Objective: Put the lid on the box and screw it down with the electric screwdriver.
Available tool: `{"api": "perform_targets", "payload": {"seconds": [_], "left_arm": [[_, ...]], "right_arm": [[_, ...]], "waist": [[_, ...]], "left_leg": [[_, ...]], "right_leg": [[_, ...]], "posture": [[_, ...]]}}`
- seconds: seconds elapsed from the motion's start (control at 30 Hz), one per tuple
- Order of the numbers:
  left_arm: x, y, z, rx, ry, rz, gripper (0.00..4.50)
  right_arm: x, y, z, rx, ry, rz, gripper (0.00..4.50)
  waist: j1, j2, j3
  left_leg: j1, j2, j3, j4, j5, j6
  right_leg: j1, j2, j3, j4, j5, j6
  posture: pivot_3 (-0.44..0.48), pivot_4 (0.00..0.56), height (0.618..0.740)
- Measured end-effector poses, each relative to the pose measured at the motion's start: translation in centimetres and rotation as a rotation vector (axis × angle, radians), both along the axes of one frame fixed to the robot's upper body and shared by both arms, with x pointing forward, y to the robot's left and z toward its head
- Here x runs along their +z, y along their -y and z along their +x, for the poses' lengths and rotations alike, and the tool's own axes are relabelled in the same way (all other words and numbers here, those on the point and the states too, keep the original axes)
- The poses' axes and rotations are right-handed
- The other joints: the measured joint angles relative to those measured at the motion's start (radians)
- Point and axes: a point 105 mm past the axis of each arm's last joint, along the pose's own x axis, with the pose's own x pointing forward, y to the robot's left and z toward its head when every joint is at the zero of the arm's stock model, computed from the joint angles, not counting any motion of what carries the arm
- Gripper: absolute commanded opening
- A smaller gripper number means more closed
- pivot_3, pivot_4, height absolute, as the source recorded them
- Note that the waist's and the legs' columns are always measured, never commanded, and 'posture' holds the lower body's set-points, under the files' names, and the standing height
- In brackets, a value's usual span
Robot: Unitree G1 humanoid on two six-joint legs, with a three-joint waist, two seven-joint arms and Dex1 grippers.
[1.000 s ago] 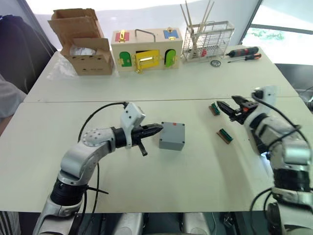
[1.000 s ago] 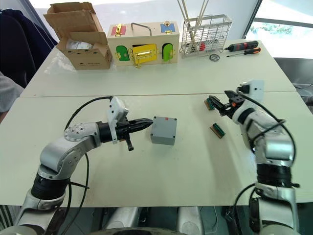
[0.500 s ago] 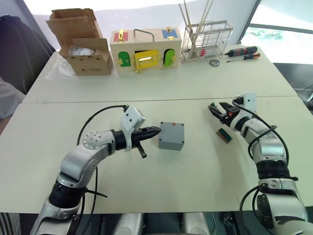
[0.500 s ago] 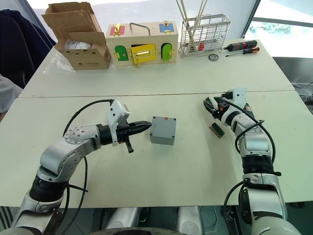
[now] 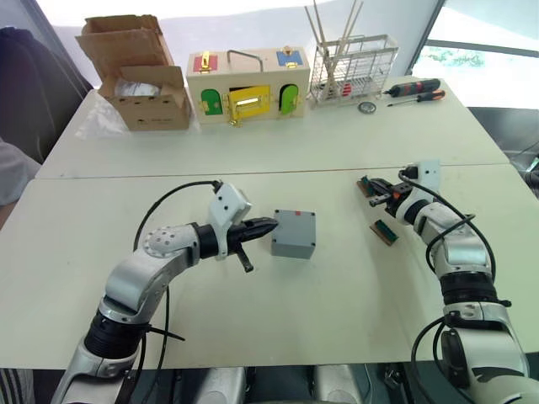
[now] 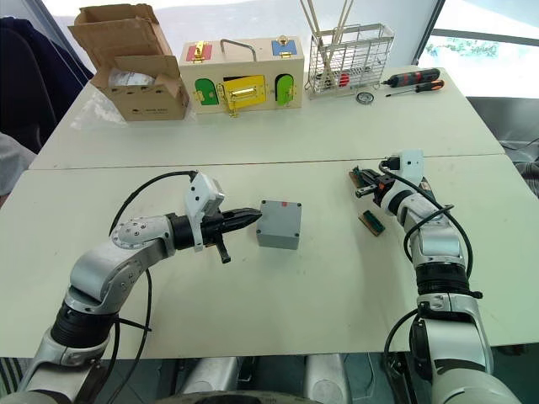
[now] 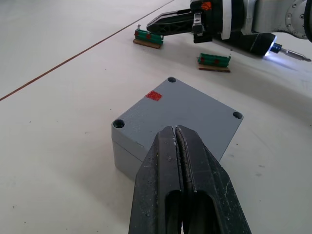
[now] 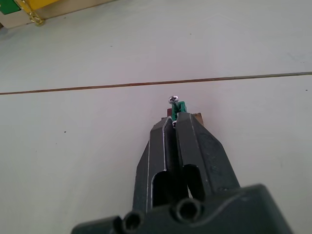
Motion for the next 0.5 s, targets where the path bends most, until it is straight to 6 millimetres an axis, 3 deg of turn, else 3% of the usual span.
{"api": "perform_targets", "payload": {"seconds": [0.2, 0.4, 0.5], "left_arm": [[0.0, -0.1, 0.0, 0.003, 0.002, 0.004, 0.00], [-0.1, -0.1, 0.1, 0.005, 0.006, 0.010, 0.00], [-0.1, -0.1, 0.2, 0.004, 0.010, 0.012, 0.00]], "right_arm": [[0.1, -0.5, 0.1, 0.005, 0.009, 0.033, 0.05], [2.6, -1.4, -0.4, 0.046, 0.092, 0.057, 0.05], [2.8, -1.6, -0.8, 0.058, 0.094, 0.048, 0.05]], "waist": [[0.000, 0.000, 0.000], [0.002, 0.000, 0.000], [0.001, 0.000, 0.000]], "left_leg": [[0.000, 0.000, 0.000, 0.000, 0.000, 0.000], [0.000, 0.000, 0.000, 0.000, 0.000, 0.000], [0.000, 0.000, 0.000, 0.000, 0.000, 0.000]], "right_leg": [[0.000, 0.000, 0.000, 0.000, 0.000, 0.000], [0.000, 0.000, 0.000, 0.000, 0.000, 0.000], [0.000, 0.000, 0.000, 0.000, 0.000, 0.000]], "posture": [[0.000, 0.150, 0.740], [0.000, 0.150, 0.740], [0.000, 0.150, 0.740]]}}
